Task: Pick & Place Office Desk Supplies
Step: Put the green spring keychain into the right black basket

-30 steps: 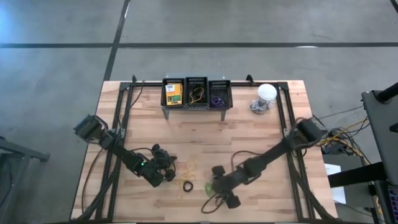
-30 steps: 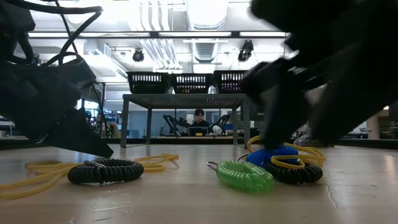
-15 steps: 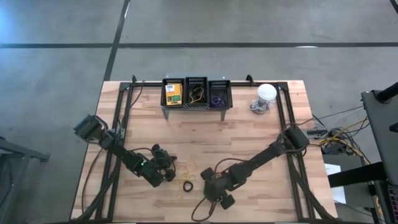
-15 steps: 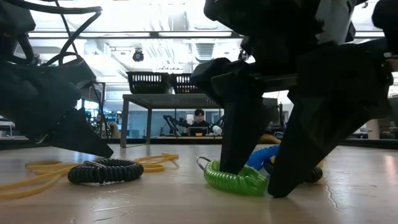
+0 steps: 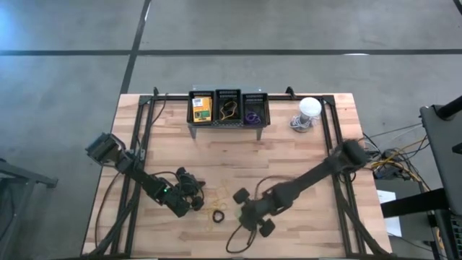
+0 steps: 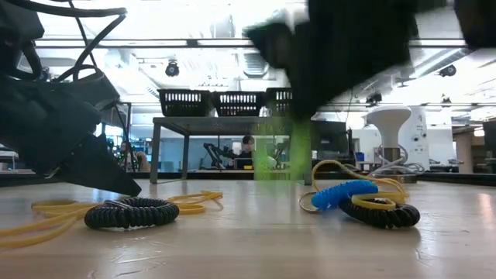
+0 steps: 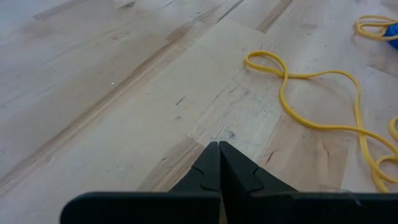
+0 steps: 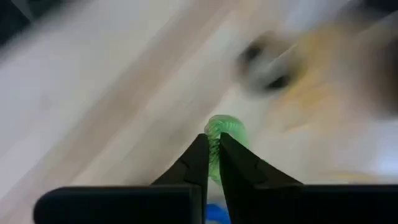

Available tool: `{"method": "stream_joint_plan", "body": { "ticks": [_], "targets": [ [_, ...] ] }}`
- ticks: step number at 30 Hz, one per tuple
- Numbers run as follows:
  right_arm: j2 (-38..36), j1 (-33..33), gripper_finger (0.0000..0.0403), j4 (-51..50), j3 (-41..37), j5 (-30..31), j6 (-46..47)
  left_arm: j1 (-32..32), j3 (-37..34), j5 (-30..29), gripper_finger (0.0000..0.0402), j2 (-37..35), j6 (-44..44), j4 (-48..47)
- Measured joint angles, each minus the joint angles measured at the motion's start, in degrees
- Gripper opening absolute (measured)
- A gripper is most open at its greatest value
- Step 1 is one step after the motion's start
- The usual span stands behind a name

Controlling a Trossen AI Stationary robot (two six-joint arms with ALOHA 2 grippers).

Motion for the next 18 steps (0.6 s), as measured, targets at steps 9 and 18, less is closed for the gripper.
{"method": "stream_joint_plan", "body": {
  "ticks": [9, 18],
  "targets": [
    [-23.25, -10.88, 0.0028, 7.92, -6.59, 6.24, -2.33, 0.00, 0.00, 0.12, 0.0001, 0.00, -0.01, 0.01],
    [-37.36, -39.28, 0.0028, 13.95, -17.85, 6.59, 14.11, -0.02, 0.00, 0.15, 0.0001, 0.00, -0.01, 0.03]
  ]
}}
